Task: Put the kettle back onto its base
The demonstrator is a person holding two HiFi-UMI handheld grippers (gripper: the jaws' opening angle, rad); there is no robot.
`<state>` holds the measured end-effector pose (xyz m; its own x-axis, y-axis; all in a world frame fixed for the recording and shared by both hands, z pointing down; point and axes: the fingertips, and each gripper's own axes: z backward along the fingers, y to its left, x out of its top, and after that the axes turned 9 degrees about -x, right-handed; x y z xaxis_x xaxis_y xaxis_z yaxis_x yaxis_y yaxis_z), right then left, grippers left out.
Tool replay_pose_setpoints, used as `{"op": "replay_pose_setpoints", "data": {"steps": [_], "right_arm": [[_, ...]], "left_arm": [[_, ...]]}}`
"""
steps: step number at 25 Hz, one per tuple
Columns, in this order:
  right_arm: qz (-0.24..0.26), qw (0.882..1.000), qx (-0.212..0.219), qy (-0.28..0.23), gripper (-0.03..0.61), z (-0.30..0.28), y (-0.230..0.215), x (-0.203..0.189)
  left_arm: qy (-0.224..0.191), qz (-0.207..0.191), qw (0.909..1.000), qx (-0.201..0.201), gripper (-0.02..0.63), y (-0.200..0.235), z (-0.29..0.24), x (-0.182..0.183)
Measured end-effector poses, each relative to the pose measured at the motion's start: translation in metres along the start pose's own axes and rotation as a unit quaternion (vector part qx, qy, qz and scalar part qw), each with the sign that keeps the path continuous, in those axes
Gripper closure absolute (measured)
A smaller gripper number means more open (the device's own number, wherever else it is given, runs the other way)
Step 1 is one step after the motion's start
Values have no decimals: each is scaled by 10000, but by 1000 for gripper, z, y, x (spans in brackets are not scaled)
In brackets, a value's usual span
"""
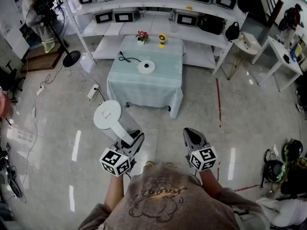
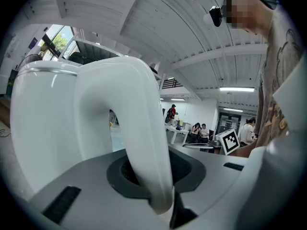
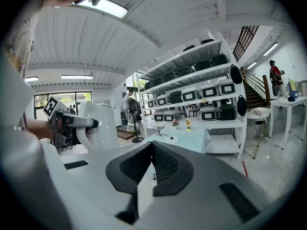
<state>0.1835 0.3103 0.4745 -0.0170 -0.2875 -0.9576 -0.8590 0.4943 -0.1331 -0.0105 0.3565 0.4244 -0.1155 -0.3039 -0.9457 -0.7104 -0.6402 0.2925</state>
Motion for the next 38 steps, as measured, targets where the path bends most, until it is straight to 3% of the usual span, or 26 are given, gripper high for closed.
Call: {"op": "replay_pose_setpoints", "data": {"steps": [19, 29, 38], "right_arm": [[-143, 9999, -78, -4, 578, -46, 34, -1], [-375, 9992, -40, -109, 578, -128, 7, 23], [-400, 9989, 54, -235, 578, -238, -46, 76]], "left_arm": [[129, -26, 9997, -227, 520, 58, 8, -6], [131, -103, 9994, -308, 518, 131, -41, 19], [148, -79, 9994, -295, 518, 215, -119, 66]]}}
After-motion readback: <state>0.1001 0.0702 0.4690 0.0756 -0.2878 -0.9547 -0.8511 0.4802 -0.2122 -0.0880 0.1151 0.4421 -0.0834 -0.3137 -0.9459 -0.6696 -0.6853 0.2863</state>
